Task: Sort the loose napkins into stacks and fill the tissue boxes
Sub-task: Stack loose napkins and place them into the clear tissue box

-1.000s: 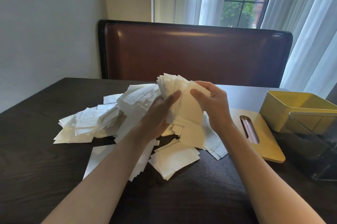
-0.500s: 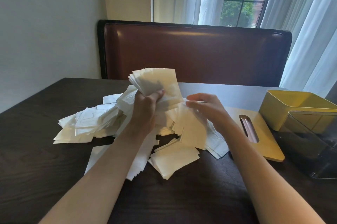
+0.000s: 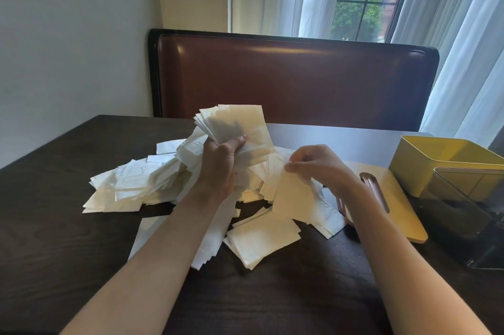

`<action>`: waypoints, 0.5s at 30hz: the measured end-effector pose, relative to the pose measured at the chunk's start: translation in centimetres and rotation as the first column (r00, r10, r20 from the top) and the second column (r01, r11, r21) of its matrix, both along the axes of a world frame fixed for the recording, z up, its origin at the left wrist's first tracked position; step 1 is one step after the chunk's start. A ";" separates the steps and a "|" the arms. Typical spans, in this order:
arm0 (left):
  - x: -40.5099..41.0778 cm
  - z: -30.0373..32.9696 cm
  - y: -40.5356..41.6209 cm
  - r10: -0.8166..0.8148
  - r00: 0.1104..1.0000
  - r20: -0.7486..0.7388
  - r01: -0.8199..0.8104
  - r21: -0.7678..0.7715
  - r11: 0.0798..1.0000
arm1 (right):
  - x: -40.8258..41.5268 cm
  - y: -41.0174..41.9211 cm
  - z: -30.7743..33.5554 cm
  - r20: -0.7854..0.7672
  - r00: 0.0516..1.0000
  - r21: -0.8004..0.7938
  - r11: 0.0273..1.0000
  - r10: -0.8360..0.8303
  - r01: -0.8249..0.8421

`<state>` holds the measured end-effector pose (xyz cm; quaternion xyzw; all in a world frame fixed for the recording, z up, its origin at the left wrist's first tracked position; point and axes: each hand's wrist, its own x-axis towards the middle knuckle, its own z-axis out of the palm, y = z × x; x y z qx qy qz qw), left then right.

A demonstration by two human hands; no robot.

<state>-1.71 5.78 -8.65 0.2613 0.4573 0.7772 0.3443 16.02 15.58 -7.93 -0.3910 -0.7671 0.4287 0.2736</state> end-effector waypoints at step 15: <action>0.2 0.0 -0.2 -0.044 0.998 -0.053 0.044 -0.013 0.999 | 0.7 -1.4 1.7 -0.755 0.655 -0.160 0.960 0.030 -0.229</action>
